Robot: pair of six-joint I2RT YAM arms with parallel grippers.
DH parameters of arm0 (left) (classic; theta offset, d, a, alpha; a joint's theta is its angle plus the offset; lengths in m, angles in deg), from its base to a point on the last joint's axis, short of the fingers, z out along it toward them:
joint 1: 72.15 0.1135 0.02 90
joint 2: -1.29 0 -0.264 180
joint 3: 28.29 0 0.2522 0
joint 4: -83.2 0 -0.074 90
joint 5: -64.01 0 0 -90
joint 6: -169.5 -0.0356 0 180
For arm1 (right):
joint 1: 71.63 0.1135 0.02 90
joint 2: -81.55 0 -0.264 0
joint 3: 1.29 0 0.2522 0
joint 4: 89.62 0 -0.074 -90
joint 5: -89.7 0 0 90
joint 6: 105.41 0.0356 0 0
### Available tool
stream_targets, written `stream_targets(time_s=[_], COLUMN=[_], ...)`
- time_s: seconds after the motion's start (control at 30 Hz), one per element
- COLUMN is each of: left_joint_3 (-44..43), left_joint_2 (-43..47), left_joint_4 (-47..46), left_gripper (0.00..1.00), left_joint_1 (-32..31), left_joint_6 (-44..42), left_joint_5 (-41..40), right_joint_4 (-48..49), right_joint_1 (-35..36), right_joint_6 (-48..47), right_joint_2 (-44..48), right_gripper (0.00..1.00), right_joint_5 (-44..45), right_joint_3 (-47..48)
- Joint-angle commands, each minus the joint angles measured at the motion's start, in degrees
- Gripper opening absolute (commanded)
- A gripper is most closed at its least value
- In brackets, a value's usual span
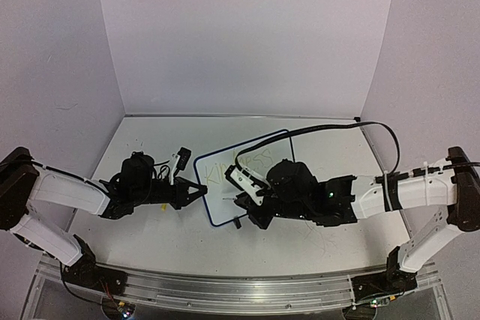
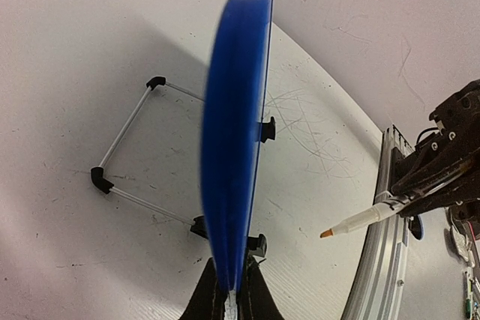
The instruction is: Write a sentence on the whiteboard
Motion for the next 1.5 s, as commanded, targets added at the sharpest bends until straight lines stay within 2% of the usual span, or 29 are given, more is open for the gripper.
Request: stream_targets(time_s=[0.0, 0.4, 0.8, 1.17, 1.47], left_joint_3=[-1.01, -1.24, -1.19, -1.19, -0.96], left_joint_2=[-0.17, -0.58, -1.06, -0.94, -0.7], left_joint_4=[2.14, 2.22, 2.19, 2.22, 2.32], left_gripper=[0.0, 0.0, 0.0, 0.0, 0.0], left_joint_1=[0.05, 0.04, -0.12, -0.13, -0.13], left_joint_6=[-1.97, -1.92, -2.06, -1.9, -1.75], left_joint_5=[-2.97, -2.99, -3.06, -3.04, -3.06], right_joint_4=[2.27, 2.86, 3.58, 3.26, 4.46], right_joint_1=[0.48, 1.73, 1.68, 2.01, 2.04], right_joint_6=[-1.49, -1.94, -1.82, -2.64, -1.53], right_joint_2=[-1.57, -7.0, -6.1, -7.22, -6.51], right_gripper=[0.0, 0.0, 0.0, 0.0, 0.0], right_joint_5=[-1.14, -1.35, 1.33, -0.94, 4.34], right_joint_3=[2.76, 7.65, 5.35, 6.09, 5.57])
